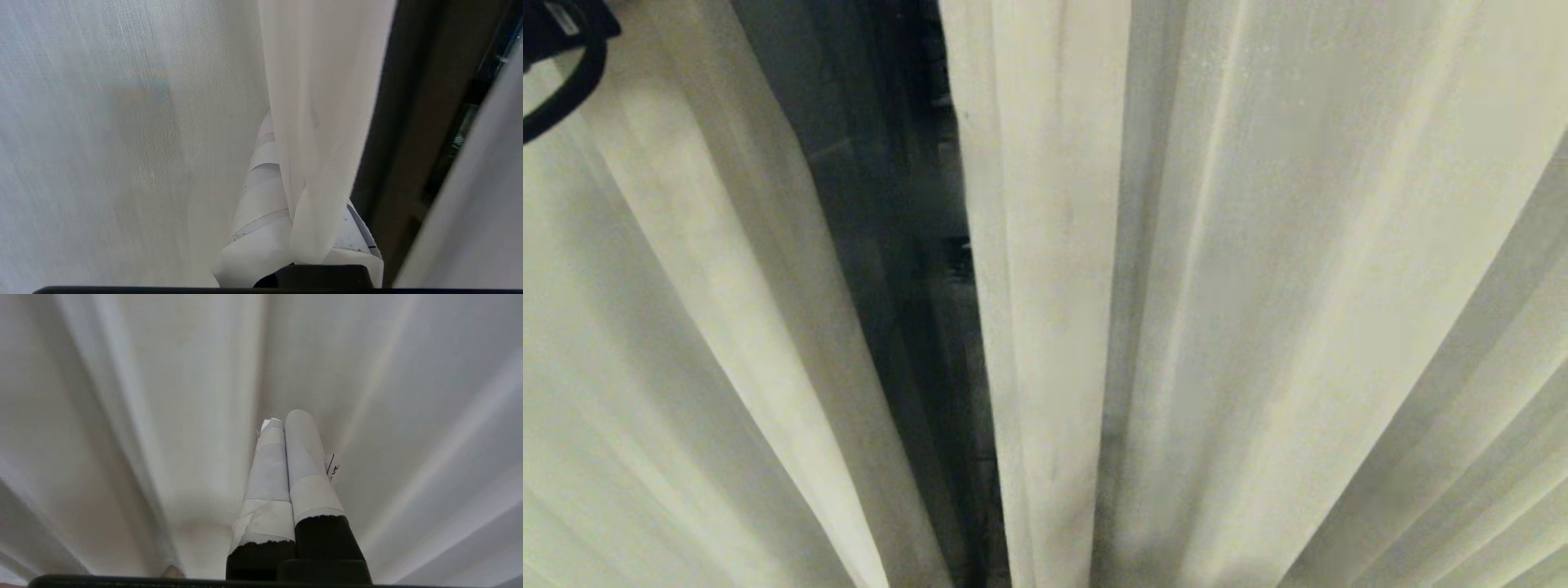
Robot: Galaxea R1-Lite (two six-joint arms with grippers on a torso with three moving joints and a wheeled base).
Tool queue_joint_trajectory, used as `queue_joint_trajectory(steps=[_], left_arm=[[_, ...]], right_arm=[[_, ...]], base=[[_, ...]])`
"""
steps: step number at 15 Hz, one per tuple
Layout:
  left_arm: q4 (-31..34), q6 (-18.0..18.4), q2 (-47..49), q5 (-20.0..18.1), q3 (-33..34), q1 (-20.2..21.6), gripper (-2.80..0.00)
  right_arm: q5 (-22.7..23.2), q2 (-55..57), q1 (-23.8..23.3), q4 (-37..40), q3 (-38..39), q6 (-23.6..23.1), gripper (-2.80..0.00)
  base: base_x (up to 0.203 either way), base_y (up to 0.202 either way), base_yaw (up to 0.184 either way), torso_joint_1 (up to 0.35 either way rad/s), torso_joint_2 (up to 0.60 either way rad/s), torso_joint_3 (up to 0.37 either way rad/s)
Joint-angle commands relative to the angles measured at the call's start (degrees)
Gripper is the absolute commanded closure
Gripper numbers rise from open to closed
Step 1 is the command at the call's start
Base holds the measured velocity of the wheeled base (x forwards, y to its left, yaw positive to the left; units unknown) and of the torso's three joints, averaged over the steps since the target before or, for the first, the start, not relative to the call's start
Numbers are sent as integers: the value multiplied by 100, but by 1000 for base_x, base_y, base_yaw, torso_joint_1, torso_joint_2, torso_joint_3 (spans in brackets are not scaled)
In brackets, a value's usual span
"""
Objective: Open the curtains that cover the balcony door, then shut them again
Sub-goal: Close the inner curtains on both sides
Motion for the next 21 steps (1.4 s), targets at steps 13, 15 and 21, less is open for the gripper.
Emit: queue_joint_trajectory(steps=[13, 15, 21], left_arm=[[-11, -6, -3, 18, 7, -32, 0], [3, 2, -50, 18, -1, -57, 0], [7, 204, -120, 71, 36, -124, 0]], right_arm=[[3, 9, -4, 0, 1, -7, 0], [3, 9, -5, 0, 1, -7, 0], [3, 9, 1, 0, 1, -7, 0]], base=[[0, -191, 0, 2, 2, 2], [0, -189, -1, 4, 3, 5], [0, -189, -2, 3, 1, 3]])
